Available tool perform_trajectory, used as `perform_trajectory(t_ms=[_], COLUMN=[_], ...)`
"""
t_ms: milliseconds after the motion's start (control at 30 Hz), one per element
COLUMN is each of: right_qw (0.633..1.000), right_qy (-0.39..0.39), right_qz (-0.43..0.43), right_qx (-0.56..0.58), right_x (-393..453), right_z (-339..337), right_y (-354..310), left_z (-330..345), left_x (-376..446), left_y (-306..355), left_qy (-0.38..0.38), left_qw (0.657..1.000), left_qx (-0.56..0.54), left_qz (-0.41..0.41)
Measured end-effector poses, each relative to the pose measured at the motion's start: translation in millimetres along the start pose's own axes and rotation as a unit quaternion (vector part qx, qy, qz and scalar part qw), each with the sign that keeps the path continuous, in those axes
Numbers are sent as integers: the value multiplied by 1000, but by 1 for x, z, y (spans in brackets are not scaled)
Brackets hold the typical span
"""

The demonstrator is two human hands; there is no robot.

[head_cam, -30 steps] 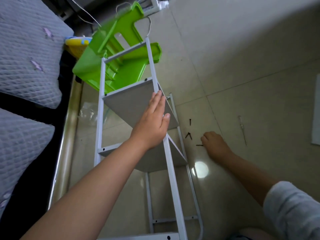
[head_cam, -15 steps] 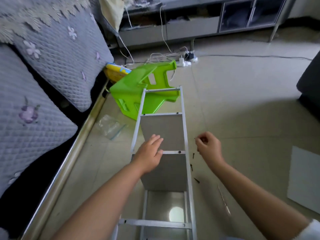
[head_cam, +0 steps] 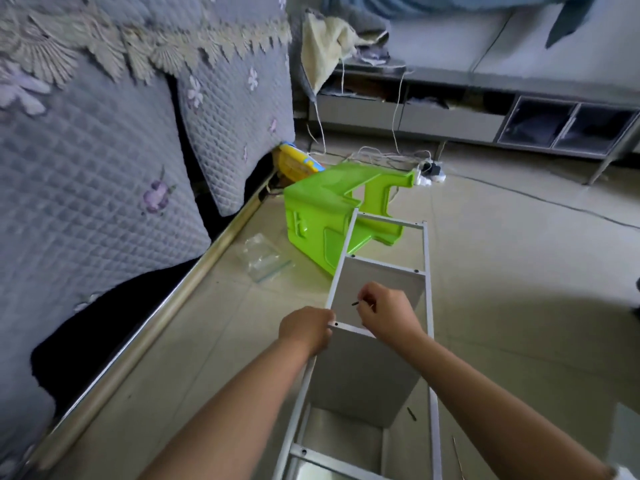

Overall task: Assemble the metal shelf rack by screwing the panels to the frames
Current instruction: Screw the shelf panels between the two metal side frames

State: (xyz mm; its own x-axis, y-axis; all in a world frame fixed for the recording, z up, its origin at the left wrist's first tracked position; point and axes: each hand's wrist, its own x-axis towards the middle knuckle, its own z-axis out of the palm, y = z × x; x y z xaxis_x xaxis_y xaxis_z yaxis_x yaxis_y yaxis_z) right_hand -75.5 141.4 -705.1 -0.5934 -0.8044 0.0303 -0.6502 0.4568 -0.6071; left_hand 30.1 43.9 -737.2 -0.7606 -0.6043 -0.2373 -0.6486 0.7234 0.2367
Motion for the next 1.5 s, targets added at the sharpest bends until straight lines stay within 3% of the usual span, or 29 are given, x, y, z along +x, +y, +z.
perform_trajectory(t_ms=[267,500,633,900,1133,1300,1500], right_qw=[994,991,987,975,898,868,905], right_qy=[-46,-22,-39,-79,-195,-213,-196], right_qz=[-51,-94,-109,-116,-172,-181,-130], right_qx=[-89,-95,-113,-172,-355,-409,-354], right_x=[-7,-7,-5,-3,7,5,7], right_z=[17,29,31,27,24,31,33], right_y=[4,-2,-1,-2,-28,-33,-29], left_z=[0,18,27,33,39,46,50], left_x=[2,-10,-19,-22,-25,-23,-21], left_y=[-4,-17,-31,-30,-32,-34,-34], left_qy=[4,30,35,36,61,76,75], left_qw=[998,998,993,984,981,978,975], left_qx=[52,6,-100,-155,-172,-185,-200], left_qz=[21,63,60,78,72,62,57])
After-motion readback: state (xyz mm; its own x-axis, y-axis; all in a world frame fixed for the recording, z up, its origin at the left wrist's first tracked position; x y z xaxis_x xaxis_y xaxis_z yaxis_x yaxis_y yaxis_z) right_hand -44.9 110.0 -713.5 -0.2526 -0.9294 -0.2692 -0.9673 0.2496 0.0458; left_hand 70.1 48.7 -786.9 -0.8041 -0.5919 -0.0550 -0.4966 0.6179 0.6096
